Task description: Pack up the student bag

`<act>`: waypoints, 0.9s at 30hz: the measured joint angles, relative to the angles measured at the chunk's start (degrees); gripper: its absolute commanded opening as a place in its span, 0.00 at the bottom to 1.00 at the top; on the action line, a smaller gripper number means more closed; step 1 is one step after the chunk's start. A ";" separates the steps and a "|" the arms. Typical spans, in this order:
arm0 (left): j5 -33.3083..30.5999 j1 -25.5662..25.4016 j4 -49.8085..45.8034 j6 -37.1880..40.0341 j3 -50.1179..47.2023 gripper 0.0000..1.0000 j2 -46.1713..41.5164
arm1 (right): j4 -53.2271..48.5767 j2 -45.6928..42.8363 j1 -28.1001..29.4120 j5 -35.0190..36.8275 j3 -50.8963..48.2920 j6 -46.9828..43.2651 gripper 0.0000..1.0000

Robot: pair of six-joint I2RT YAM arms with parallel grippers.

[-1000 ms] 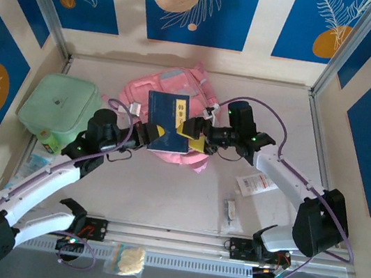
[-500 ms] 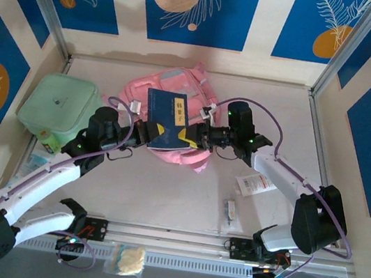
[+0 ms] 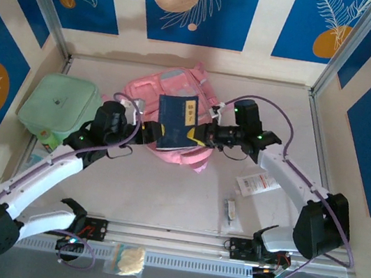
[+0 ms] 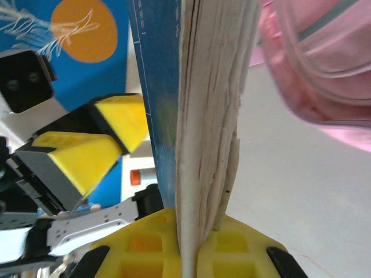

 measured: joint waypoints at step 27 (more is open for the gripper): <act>-15.63 -8.87 -10.27 43.98 29.14 0.79 44.24 | -16.50 -8.02 -21.22 7.04 -4.92 -10.40 0.00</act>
